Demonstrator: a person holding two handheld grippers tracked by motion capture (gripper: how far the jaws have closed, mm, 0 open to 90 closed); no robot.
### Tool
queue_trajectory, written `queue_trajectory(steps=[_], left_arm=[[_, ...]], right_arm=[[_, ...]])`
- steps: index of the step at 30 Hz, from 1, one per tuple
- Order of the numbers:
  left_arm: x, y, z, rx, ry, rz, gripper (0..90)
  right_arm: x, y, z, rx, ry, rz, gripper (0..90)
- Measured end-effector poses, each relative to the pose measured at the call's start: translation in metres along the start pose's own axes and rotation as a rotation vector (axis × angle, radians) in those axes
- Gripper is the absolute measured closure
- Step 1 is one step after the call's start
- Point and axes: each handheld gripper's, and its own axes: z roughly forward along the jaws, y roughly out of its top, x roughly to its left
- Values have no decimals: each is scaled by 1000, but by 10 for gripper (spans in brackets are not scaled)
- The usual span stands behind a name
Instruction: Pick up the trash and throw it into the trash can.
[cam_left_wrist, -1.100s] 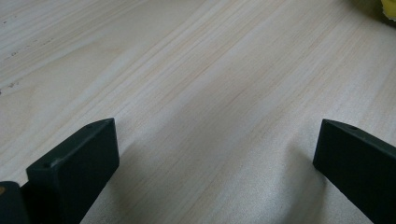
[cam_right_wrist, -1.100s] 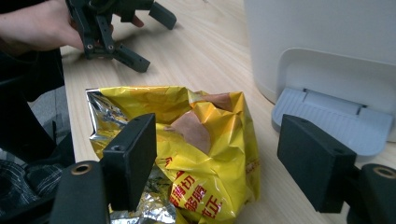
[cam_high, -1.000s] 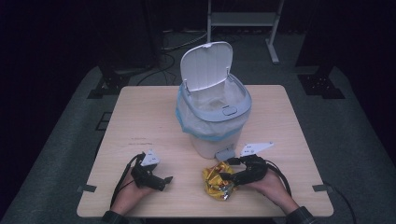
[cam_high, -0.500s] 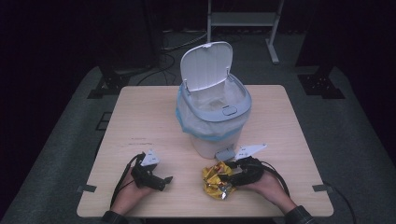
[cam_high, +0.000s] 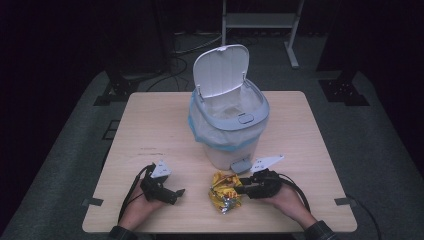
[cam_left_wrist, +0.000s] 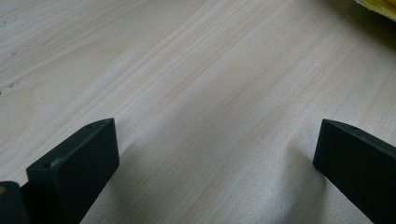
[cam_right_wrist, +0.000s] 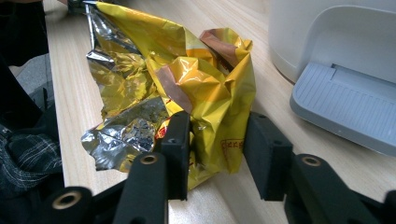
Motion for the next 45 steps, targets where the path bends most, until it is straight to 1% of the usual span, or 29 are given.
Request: queue_trajectory(steps=[1, 2, 3, 8, 10, 11, 12, 22, 38, 45], left_arm=[[0, 0, 0, 0, 0, 0, 0], [0, 0, 0, 0, 0, 0, 0], [0, 0, 0, 0, 0, 0, 0], [0, 0, 0, 0, 0, 0, 0], [0, 0, 0, 1, 0, 1, 0], [0, 0, 0, 1, 0, 1, 0], [0, 0, 0, 1, 0, 1, 0], [0, 0, 0, 0, 0, 1, 0], [0, 0, 0, 1, -1, 1, 0], [0, 0, 0, 3, -1, 4, 0]], right_arm=[[0, 0, 0, 2, -2, -1, 652], [0, 0, 0, 5, -4, -4, 686], [0, 0, 0, 11, -10, -9, 695], [1, 0, 0, 17, -6, -7, 759], [0, -1, 0, 21, -10, -9, 817], [0, -1, 0, 16, -9, -9, 872], [0, -1, -1, 14, -5, 0, 878], [0, -1, -5, 18, -14, -7, 890], [-1, 1, -23, -30, -23, 1, 890], [1, 5, -35, -64, -24, 0, 890]])
